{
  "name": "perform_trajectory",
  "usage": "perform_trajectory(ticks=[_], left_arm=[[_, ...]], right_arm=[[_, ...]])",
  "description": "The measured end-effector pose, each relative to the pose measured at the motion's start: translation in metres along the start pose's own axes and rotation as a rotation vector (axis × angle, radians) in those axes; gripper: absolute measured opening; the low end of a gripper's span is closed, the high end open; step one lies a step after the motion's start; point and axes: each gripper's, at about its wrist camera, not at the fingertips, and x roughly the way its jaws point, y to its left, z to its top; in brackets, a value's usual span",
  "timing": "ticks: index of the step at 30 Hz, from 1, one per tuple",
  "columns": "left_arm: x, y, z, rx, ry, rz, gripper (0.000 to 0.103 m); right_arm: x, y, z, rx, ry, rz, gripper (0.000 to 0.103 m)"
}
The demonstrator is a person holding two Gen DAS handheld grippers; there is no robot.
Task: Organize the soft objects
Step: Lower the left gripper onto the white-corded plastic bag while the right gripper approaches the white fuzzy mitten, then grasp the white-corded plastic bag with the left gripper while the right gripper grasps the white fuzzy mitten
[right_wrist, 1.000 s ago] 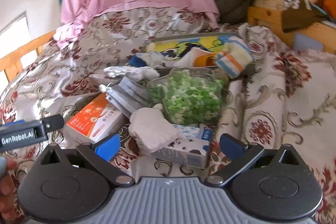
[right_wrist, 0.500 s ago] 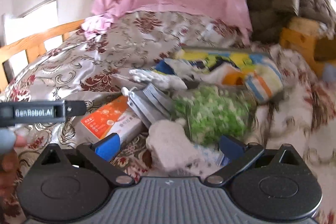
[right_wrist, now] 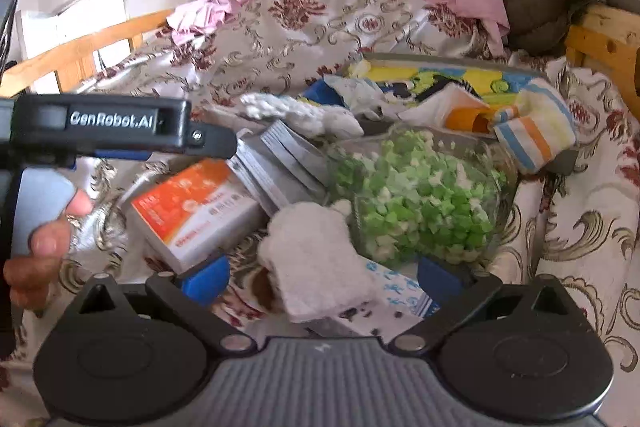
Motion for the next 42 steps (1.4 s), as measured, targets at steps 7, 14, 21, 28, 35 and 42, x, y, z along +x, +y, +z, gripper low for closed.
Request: perform_trajectory(ticks=[7, 14, 21, 28, 35, 42], left_arm=[[0.028, -0.003, 0.008, -0.004, 0.037, -0.055, 0.102], [0.037, -0.004, 0.009, -0.053, 0.038, -0.13, 0.095], [0.046, -0.013, 0.008, -0.048, 0.054, -0.171, 0.085], [0.06, -0.017, 0.009, -0.067, 0.09, -0.154, 0.054], [0.068, -0.018, 0.007, -0.069, 0.121, -0.136, 0.036], [0.072, -0.012, 0.01, -0.127, 0.13, -0.103, 0.016]], right_arm=[[0.009, -0.01, -0.006, 0.031, 0.007, 0.027, 0.1], [0.015, 0.008, -0.012, -0.094, -0.011, -0.027, 0.092], [0.019, 0.017, -0.014, -0.138, -0.019, -0.045, 0.09], [0.021, 0.028, -0.019, -0.214, -0.032, -0.065, 0.082], [0.021, 0.036, -0.021, -0.267, -0.033, -0.083, 0.063], [0.016, 0.037, -0.015, -0.272, 0.001, -0.068, 0.057]])
